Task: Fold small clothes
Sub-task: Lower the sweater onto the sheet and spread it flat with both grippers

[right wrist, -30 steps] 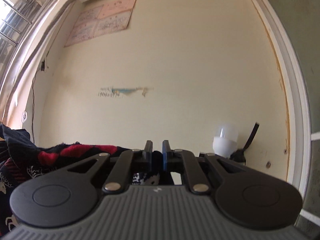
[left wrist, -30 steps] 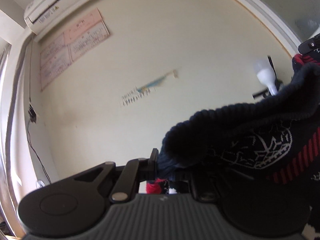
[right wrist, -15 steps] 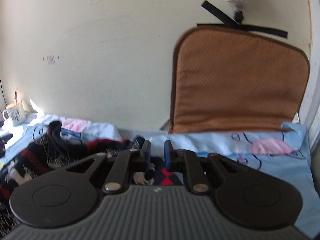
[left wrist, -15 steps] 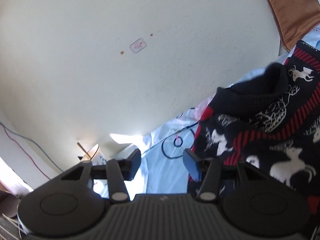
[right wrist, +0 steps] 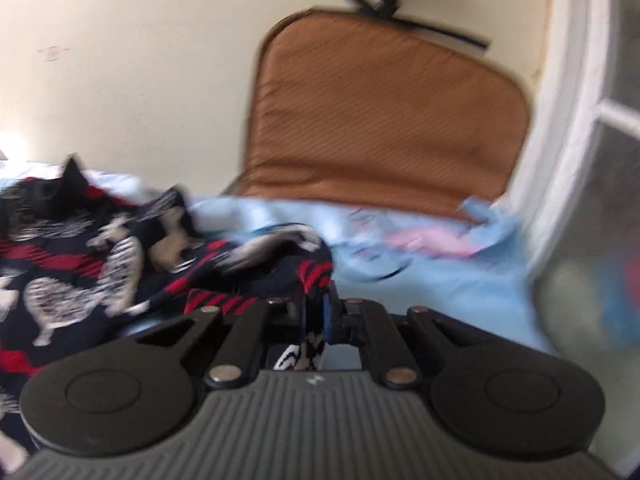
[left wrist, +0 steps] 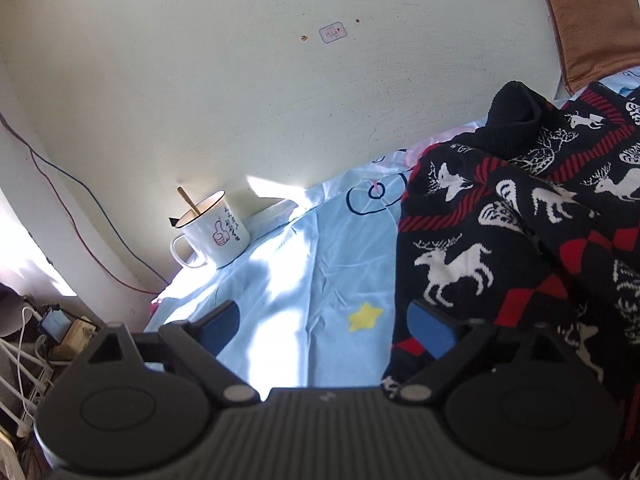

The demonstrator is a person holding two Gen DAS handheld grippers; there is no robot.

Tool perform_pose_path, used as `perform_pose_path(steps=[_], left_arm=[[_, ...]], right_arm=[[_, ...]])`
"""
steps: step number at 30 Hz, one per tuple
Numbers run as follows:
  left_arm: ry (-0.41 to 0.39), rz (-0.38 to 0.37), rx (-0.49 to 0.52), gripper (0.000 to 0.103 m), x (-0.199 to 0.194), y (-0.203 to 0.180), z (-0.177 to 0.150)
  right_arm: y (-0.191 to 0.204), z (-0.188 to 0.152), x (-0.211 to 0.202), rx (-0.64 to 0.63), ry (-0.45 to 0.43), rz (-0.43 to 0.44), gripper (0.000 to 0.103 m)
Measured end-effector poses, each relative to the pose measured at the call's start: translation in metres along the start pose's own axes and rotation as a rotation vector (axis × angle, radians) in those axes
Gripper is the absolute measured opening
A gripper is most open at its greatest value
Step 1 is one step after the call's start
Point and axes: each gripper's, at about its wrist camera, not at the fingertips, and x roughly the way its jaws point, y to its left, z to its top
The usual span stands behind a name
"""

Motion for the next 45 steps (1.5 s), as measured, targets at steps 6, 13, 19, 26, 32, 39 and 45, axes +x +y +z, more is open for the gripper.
perform_pose_path(steps=[6,13,19,26,32,39,45], left_arm=[[0.040,0.023,-0.071,0.094,-0.010,0.033,-0.020],[0.053,-0.077,-0.183,0.094,-0.042,0.061,-0.039],[0.119,-0.281,-0.295,0.103,-0.052,0.061,-0.047],[0.264,-0.426,-0.403,0.008,-0.006,0.047,-0.036],[0.116,0.049,-0.544,0.008,-0.007,0.143,-0.034],[0.271,0.066,-0.541,0.042,0.040,0.154,-0.033],[0.120,-0.059,-0.414,0.050,-0.033,0.123,-0.040]], right_arm=[[-0.061,0.000,-0.002,0.156,0.093,-0.038,0.057],[0.021,0.003,-0.063,0.132,-0.005,0.312,0.056],[0.126,0.014,-0.106,-0.056,-0.068,0.627,0.059],[0.184,-0.002,-0.112,-0.038,-0.009,0.699,0.060],[0.193,-0.016,-0.117,-0.023,0.035,0.687,0.060],[0.191,-0.017,-0.111,0.004,0.093,0.705,0.060],[0.142,-0.022,-0.123,0.033,0.137,0.703,0.060]])
